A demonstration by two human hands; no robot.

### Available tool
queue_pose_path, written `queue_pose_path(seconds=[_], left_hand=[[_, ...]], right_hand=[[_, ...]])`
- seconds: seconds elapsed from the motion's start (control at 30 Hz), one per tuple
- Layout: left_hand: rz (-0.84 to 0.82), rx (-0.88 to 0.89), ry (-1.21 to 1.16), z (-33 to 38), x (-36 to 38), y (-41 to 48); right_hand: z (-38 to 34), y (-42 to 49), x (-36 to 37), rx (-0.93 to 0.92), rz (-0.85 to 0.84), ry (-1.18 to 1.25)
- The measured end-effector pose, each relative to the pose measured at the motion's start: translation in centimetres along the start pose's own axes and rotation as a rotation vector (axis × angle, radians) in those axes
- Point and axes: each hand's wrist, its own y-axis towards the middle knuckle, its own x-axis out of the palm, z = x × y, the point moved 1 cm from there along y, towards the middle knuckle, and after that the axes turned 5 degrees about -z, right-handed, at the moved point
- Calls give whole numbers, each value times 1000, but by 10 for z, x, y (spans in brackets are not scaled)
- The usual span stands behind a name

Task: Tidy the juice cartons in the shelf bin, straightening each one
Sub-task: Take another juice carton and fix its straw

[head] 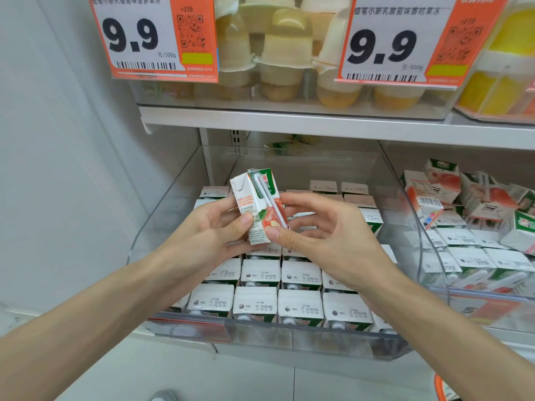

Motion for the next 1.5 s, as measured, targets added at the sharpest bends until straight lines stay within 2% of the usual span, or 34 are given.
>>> queue_pose_path(seconds=[0.37,0.7,1.07,1.27,1.5], left_hand=[[-50,-7,-35,2,0,1],[-36,-10,-57,2,1,-1],[-25,-30,-23,4,2,-2],[16,-19,84,3,9,-4],[-14,-32,20,5,4,-3]], right_hand=[[3,2,-4,-6,14,36],[2,1,-3,73,49,4],[0,1,-4,78,39,-14],[-2,-1,0,43,-65,44],[3,-1,-3,50,28,100]])
